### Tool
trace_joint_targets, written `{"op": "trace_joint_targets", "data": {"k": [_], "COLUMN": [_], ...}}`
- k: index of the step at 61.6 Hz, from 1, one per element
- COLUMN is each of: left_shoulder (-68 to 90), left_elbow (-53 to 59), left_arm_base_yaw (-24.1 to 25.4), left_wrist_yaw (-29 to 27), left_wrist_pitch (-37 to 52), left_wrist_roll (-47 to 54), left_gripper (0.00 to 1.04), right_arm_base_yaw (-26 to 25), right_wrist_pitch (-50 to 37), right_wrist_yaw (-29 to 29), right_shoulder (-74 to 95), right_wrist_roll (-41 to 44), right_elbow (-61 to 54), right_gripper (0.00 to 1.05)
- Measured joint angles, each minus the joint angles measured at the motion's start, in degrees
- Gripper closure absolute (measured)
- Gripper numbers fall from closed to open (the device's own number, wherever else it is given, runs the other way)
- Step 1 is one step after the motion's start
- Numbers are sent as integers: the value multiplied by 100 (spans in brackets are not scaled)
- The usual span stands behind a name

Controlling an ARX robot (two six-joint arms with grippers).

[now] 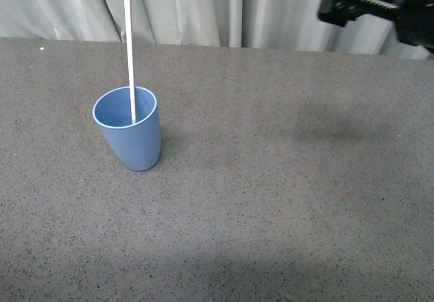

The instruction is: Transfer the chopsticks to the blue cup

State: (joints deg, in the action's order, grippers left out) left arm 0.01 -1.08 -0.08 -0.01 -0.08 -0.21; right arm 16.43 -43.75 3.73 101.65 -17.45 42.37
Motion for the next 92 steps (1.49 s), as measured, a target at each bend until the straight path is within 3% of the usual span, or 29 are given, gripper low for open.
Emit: {"op": "trace_joint_targets", "data": {"k": [11, 24, 27, 31, 56, 63, 70, 74, 92], "left_shoulder": [0, 0, 2, 2, 0, 0, 2, 2, 2], "left_elbow": [0, 0, 0, 0, 0, 0, 0, 0, 0], "left_arm_base_yaw": [0, 0, 0, 0, 0, 0, 0, 0, 0], "left_wrist_yaw": [0, 0, 0, 2, 0, 0, 0, 0, 0], "left_wrist_pitch": [0, 0, 0, 0, 0, 0, 0, 0, 0], "left_wrist_roll": [0, 0, 0, -2, 0, 0, 0, 0, -2], "left_gripper": [7, 7, 7, 7, 7, 7, 7, 7, 7], "right_arm_base_yaw": [-264, -142, -15, -70, -848, -990, -1432, -1596, -1628], "right_wrist_pitch": [424, 754, -31, -415, 413, 284, 741, 984, 1987], "right_wrist_yaw": [39, 404, 962, 1078, 378, 249, -308, -328, -376], "right_shoulder": [-1322, -3067, -3552, -4103, -5737, -5934, -6389, -6688, -7783], "right_wrist_roll": [118, 341, 800, 1263, 1709, 1729, 1731, 1727, 1729], "right_elbow": [-925, -2153, -2643, -3029, -3836, -4083, -4210, -4210, -4212], "right_gripper": [9, 10, 19, 32, 103, 104, 104, 104, 104]}}
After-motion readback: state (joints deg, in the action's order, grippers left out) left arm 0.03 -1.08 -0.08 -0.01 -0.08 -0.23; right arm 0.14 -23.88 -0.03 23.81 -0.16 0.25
